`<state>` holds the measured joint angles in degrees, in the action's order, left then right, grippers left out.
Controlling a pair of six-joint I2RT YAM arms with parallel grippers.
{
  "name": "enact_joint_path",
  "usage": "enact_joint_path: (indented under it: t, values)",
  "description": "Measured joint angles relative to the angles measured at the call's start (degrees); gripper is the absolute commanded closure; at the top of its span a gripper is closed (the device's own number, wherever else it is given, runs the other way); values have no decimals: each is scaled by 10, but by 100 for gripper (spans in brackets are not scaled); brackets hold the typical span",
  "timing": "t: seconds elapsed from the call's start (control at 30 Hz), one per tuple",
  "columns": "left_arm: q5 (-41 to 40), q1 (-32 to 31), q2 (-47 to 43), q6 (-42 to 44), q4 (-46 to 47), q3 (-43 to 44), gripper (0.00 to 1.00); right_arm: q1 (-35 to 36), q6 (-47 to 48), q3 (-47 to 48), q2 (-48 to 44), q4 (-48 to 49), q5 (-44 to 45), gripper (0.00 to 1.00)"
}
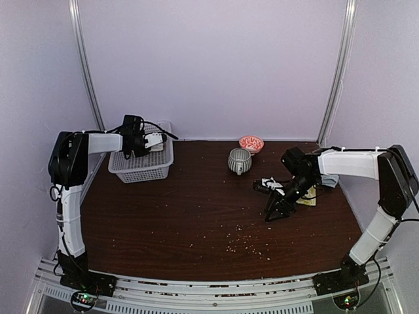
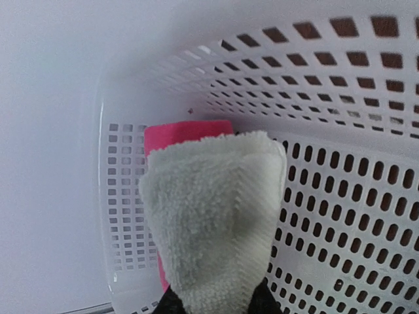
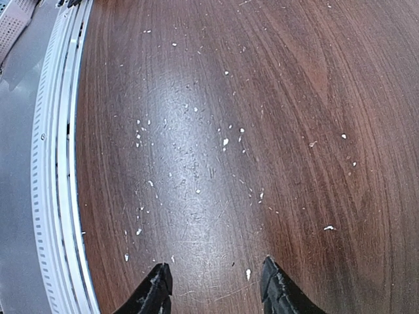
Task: Roll the towels
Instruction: Place the towel in the bin.
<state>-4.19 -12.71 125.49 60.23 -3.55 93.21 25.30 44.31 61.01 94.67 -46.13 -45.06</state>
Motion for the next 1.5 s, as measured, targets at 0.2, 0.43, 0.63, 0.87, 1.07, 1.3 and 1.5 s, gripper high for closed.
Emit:
enact_joint_path:
  t: [0.2, 0.43, 0.63, 0.87, 1.07, 1.3, 1.5]
  values:
    - [-24, 7, 47, 28, 40, 15, 100, 0, 6, 0, 2, -8, -2, 53]
    - [-49, 7, 89, 78, 81, 40, 100, -2, 10, 4, 21, -11, -2, 52]
    - [-54, 4, 94, 111, 66, 49, 100, -3, 14, 10, 38, -19, -2, 51]
    - [-75, 2, 106, 165, 78, 50, 82, -4, 19, 14, 52, -25, -4, 50]
    - [-89, 2, 115, 190, 104, 49, 57, -4, 19, 19, 59, -31, -12, 50]
    - [-94, 4, 117, 195, 120, 36, 30, -4, 19, 25, 66, -35, -15, 50]
    - [-87, 5, 111, 190, 116, 35, 21, -4, 19, 30, 71, -39, -16, 49]
